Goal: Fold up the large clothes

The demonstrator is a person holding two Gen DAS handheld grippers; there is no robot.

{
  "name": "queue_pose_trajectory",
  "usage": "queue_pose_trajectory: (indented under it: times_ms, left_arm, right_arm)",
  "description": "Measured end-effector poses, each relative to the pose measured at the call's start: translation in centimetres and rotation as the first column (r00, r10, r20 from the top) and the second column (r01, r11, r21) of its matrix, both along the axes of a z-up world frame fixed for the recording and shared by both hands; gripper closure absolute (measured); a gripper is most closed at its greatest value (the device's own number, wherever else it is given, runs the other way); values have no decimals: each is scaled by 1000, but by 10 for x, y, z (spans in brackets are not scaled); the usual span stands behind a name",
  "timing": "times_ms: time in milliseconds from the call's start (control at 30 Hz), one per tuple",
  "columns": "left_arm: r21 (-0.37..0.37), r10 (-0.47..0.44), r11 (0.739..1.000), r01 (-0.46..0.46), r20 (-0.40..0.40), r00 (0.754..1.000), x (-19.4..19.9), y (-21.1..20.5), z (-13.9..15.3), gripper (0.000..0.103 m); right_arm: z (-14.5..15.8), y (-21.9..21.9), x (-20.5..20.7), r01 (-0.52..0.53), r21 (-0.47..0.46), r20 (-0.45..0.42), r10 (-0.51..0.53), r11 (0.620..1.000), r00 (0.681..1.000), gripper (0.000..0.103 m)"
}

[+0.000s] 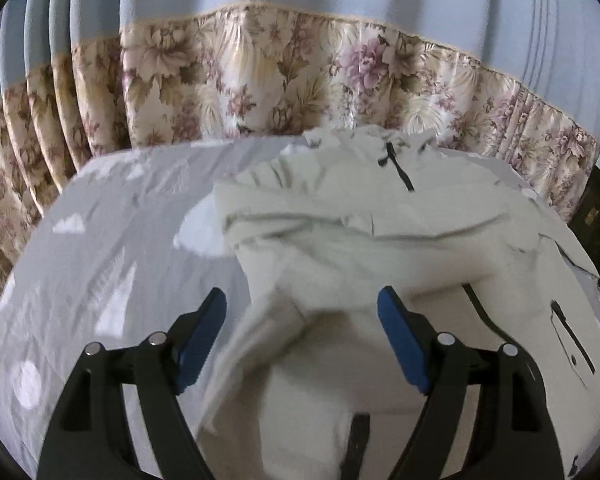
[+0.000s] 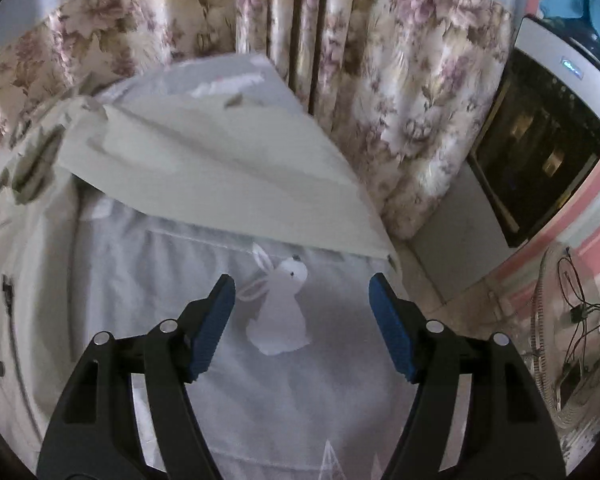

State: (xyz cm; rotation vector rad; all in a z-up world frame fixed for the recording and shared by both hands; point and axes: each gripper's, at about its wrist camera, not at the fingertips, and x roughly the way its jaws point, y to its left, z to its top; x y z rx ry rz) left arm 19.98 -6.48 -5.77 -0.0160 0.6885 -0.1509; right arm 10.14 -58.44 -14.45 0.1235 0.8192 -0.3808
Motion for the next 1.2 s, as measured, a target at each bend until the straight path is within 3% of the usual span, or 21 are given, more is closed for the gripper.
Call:
queue_pose_trajectory:
  times_ms: [267,433,467,500,533,567,733,833,867,933,1033,1133,1167,1200]
  left_arm:
    - [-8,26,1000,-26,-31,999,-7,7,-11,24]
    - [-8,27,1000,-27,-24,999,-7,7,-6,24]
    - [-9,28,1000,-28,-23,999,-6,7,-6,24]
    - [-9,27,1000,-27,-24,999,-6,7,-6,24]
    - [-11,26,1000,-26,-25,999,-6,7,-6,24]
    - [-16,23,1000,-24,-28,999,-5,7,-6,24]
    - [-30,11,999,-13,-38,999,1,2,-6,24]
    - [-26,10,1000,-11,-35,999,5,0,-5,24]
    - [-26,10,1000,-11,-36,999,8,-1,-4,24]
    - [-33,12,999,-13,-29,1000,11,0,0,24]
    - [-60,23,998,-24,-21,1000,19,5,10,24]
    - [-85,35,996,-36,-14,999,30,10,21,24]
    - [-90,44,995,-44,-9,999,34,12,26,24]
    - [-93,50,994,-50,-3,999,36,14,30,24]
  right_arm:
    - [1,-40,51,128,10,47,-128,992,991,24]
    - [2,-56,77,140,22,35,-141,990,989,21]
    - [2,-58,79,105,66,44,-108,992,993,36]
    - [4,-58,81,75,103,49,-80,992,996,59]
    - [7,-55,81,80,64,38,-83,995,996,68]
    - [9,-51,81,70,29,36,-71,997,997,91]
    - [28,-47,70,80,46,121,-86,996,989,96]
    - [68,-30,63,99,20,266,-101,995,959,97]
    - [88,-21,61,87,38,342,-95,995,935,97]
    - [122,-1,61,46,74,462,-75,996,884,97]
    - [168,60,77,-163,156,605,36,974,796,97]
    - [177,128,107,-384,188,621,193,904,759,96]
    - [171,164,121,-482,196,594,287,854,751,90]
    - [162,191,133,-538,206,546,360,818,757,76]
